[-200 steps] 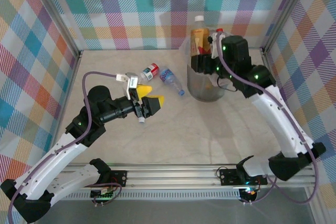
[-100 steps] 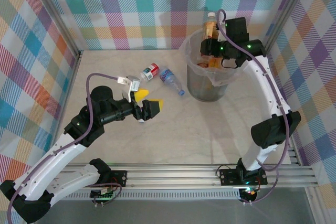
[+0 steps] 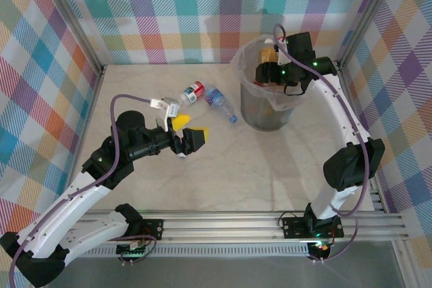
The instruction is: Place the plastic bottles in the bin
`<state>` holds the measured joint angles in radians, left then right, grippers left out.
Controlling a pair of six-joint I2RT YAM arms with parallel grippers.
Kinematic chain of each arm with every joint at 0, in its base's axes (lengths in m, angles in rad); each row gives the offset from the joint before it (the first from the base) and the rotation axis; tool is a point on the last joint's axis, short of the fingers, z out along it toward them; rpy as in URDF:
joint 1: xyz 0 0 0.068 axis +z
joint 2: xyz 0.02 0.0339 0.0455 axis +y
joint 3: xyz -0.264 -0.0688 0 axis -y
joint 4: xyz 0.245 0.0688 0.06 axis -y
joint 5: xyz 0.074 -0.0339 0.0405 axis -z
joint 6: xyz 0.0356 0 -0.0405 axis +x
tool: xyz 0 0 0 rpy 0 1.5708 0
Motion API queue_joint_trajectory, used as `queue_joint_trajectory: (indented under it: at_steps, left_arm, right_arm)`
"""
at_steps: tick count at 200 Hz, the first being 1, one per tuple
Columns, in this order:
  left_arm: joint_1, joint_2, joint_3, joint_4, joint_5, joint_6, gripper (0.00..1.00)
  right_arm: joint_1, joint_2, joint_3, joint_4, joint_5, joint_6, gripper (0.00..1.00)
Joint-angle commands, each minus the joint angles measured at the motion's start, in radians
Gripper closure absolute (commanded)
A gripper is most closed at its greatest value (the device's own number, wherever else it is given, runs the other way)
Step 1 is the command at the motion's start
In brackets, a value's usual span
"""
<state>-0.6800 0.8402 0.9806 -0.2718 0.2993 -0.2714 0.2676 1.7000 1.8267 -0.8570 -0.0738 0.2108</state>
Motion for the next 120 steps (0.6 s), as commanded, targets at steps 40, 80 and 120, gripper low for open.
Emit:
queue_joint_trajectory:
  at_steps: [40,80,120]
  left_arm:
    - [-0.013,-0.014,0.012,-0.085,-0.05,0.019,0.0]
    - [-0.012,-0.02,0.014,-0.16,-0.124,0.043,0.0]
    - [-0.013,-0.008,0.023,-0.247,-0.217,0.054,0.0]
  right_arm:
    - [-0.014,-0.07,0.036,-0.027,0.035,-0.022,0.11]
    - [-0.014,-0.134,0.025,-0.021,-0.002,-0.035,0.11]
    - [-0.015,-0.256,-0.062,-0.005,-0.101,-0.042,0.11]
